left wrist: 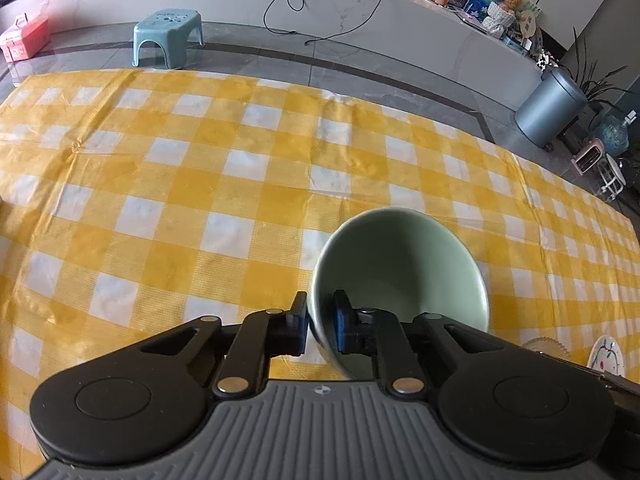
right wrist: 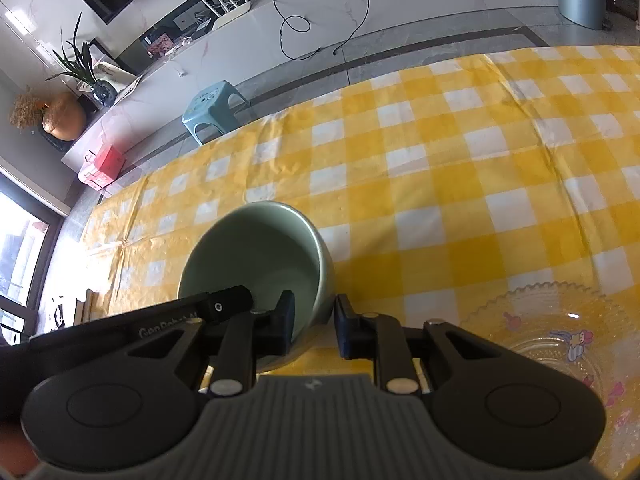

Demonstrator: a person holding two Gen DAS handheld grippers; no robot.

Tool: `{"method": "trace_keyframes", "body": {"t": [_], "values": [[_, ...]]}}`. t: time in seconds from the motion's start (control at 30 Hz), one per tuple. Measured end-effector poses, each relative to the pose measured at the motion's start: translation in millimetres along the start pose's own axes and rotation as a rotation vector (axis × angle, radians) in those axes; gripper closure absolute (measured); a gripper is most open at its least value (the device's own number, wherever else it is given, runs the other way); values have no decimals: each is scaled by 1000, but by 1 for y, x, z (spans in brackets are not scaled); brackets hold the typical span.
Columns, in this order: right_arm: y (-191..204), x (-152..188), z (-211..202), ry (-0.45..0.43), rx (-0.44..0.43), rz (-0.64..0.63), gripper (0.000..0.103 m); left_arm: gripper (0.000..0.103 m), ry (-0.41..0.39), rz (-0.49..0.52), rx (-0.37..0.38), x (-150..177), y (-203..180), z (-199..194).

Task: Organize plates and bowls
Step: 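Lift the green bowl with both grippers and carry it over the nested steel bowls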

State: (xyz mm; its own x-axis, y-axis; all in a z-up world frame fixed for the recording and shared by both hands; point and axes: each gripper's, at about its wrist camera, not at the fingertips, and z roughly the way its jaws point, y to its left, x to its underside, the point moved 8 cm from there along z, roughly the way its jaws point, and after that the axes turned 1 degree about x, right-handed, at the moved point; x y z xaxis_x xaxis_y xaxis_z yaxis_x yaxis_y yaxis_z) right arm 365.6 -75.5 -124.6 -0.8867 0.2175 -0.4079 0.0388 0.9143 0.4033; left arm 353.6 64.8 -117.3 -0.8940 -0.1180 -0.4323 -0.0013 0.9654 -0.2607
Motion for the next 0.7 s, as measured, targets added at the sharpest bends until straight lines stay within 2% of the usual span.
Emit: {"method": "trace_keyframes", "body": {"t": [0.17,0.33,0.7], "values": [[0,1,-2,5,16,-4,88,91,2,-25,0,1,-1,-4],[-1,4,-16,-10,5,7,90,93,-16,-8,8,3,-7,-22],[17,28,-93,-47,-71,0,90,92,-102,-4,1,31,-18,-104]]}}
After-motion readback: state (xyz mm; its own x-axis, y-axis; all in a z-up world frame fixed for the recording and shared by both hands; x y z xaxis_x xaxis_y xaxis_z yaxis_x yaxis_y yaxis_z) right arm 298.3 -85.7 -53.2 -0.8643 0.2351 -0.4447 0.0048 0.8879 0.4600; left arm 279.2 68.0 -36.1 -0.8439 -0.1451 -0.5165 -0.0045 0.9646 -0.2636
